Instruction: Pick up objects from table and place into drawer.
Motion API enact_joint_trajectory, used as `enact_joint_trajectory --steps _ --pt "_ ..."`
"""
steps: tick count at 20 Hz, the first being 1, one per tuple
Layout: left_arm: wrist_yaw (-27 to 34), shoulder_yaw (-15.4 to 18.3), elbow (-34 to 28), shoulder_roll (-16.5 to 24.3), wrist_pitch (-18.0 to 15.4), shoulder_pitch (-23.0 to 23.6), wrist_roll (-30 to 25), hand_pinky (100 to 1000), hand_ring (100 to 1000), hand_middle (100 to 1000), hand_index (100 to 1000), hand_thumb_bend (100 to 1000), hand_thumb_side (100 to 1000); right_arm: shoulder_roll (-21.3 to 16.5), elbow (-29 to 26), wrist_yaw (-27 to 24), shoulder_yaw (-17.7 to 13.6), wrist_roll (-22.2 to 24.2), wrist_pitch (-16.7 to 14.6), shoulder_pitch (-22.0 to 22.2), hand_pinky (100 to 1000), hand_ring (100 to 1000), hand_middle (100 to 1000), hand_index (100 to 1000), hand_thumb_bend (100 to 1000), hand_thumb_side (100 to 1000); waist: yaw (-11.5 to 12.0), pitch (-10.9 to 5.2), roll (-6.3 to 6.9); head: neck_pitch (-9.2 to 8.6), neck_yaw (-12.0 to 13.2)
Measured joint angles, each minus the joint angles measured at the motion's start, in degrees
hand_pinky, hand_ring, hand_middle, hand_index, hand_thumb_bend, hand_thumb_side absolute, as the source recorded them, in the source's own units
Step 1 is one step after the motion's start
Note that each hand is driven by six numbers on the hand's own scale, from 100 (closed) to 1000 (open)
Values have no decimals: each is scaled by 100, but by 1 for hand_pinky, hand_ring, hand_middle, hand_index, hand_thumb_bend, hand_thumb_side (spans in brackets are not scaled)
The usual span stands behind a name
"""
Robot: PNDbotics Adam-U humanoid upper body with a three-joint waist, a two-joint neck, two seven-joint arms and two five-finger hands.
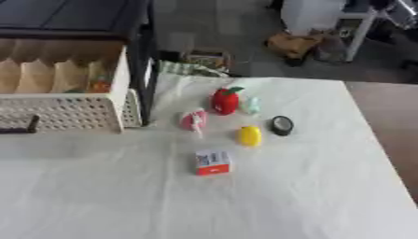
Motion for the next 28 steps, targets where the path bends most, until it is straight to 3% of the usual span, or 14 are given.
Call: enact_joint_trajectory --steps 10,12,17,24,28 --pt "-195 -151 1 -265 10 -43 -38 490 417 584 911 100 609 222 1504 731 410 1013 -822 -780 887 832 749 903 816 630 41 44 -10 -62 -45" --pt "-188 -170 1 -349 53 -102 -72 489 417 584 909 100 613 314 1755 816 462 1188 -945 -911 883 817 740 909 842 537 53 48 -28 -73 -52" --pt "-169 -185 2 -500 193 -116 -164 487 408 584 903 100 593 589 2326 908 564 1635 -1112 -1229 867 785 681 874 852 413 111 67 -36 -99 -81" --pt "-169 -214 3 -576 308 -116 -264 483 402 584 889 100 579 989 2871 881 595 2090 -1137 -1632 862 782 663 937 849 352 197 141 -46 -191 -158" --pt "-173 -247 3 -623 357 -116 -314 481 398 584 885 100 573 1202 3056 880 598 2255 -1137 -1828 860 782 719 936 847 339 244 174 -78 -201 -208"
